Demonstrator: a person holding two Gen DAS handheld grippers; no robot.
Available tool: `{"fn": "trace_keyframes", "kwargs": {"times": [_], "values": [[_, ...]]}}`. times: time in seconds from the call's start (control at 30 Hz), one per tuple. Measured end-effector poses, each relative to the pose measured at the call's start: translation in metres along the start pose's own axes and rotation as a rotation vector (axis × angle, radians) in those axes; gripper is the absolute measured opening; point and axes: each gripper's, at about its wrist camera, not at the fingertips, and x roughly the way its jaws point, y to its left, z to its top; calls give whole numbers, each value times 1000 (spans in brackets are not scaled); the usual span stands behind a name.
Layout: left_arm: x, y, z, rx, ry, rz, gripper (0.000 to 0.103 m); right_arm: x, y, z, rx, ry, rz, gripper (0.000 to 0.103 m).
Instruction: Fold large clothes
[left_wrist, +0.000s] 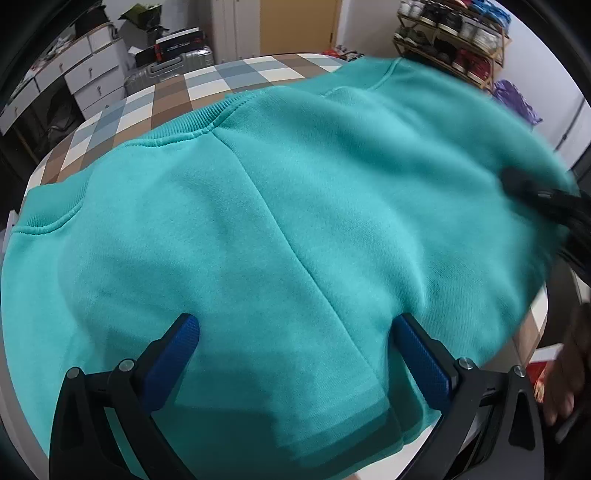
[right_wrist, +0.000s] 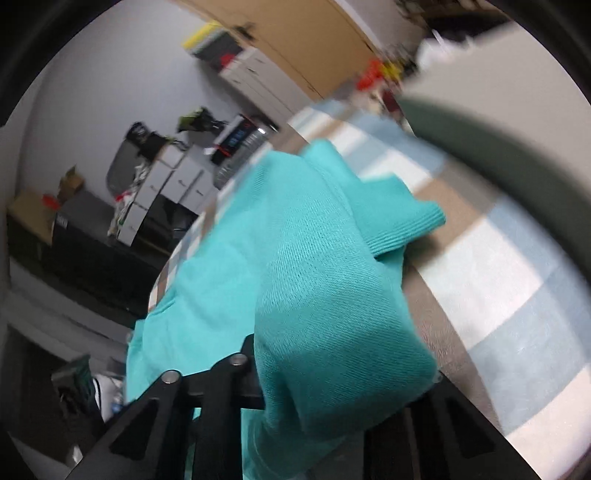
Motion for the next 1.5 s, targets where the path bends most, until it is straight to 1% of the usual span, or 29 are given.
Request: {"fn": "trace_keyframes", "kwargs": {"times": [0.07, 0.13, 0.2, 0.33, 0.4, 0.43, 0.47, 0.5, 0.53, 0.57, 0.6, 0.63, 0.7, 0.73, 0.8, 0.83, 0.9, 0.93, 0.97, 1.03, 1.07, 1.1, 1.13, 1.17, 1.2, 1.27, 1.37, 1.47, 1.5], "values": [[2, -11, 4, 20, -3, -1, 102, -20, 18, -4, -82, -73, 15, 18], [4, -25, 7, 52, -6, -24, 102, -34, 28, -6, -131, -121, 14, 18], [7, -41, 13, 93, -13, -77, 102, -47, 32, -2, -186, -140, -23, 18], [12, -73, 31, 161, -40, -214, 102, -72, 22, 18, -218, -152, -110, 18], [1, -73, 36, 133, -35, -249, 100, -84, 19, 27, -255, -170, -162, 17], [-10, -68, 35, 116, -64, -260, 100, -90, 18, 32, -270, -174, -182, 17], [-20, -63, 34, 112, -102, -247, 100, -93, 17, 34, -276, -175, -186, 17], [-26, -58, 33, 110, -139, -196, 100, -95, 18, 36, -286, -173, -188, 17], [-24, -55, 33, 106, -134, -153, 100, -95, 18, 38, -302, -168, -184, 17], [-11, -52, 34, 92, -82, -138, 100, -95, 20, 36, -317, -170, -184, 17], [7, -50, 35, 69, -14, -183, 100, -93, 22, 34, -348, -177, -193, 17], [21, -50, 36, 48, 18, -202, 100, -90, 25, 30, -371, -180, -194, 17], [22, -56, 40, 59, 4, -187, 102, -87, 28, 24, -393, -175, -186, 17], [22, -59, 42, 57, 3, -205, 102, -86, 32, 23, -409, -180, -188, 17], [27, -65, 50, 39, -17, -288, 102, -89, 37, 29, -416, -185, -156, 17], [29, -67, 55, 23, -27, -348, 102, -93, 42, 33, -432, -191, -148, 17], [32, -70, 64, -9, -41, -488, 101, -103, 65, 40, -522, -218, -165, 17], [32, -67, 68, -31, -44, -578, 98, -108, 77, 41, -568, -235, -177, 17], [29, -56, 72, -65, -38, -633, 93, -110, 86, 41, -595, -244, -183, 17], [11, -28, 73, -134, -34, -646, 89, -115, 112, 37, -690, -262, -206, 17], [-2, -11, 72, -143, -62, -646, 89, -114, 124, 29, -752, -271, -224, 17], [-22, 14, 68, -145, -112, -632, 89, -112, 136, 18, -814, -278, -234, 17], [-39, 40, 61, -155, -157, -597, 89, -106, 147, 4, -876, -275, -240, 17], [-53, 67, 54, -184, -194, -568, 89, -97, 156, -13, -939, -260, -253, 17], [-62, 87, 48, -217, -214, -550, 89, -87, 163, -31, -994, -240, -265, 18], [-72, 125, 37, -290, -221, -505, 89, -59, 174, -76, -1099, -175, -279, 18], [-63, 152, 23, -295, -152, -477, 89, -27, 180, -129, -1193, -119, -299, 19], [-40, 166, 10, -355, -54, -494, 89, 1, 184, -156, -1157, -33, -298, 20], [-34, 169, 7, -374, -33, -523, 89, 7, 183, -159, -1137, -21, -301, 20]]}}
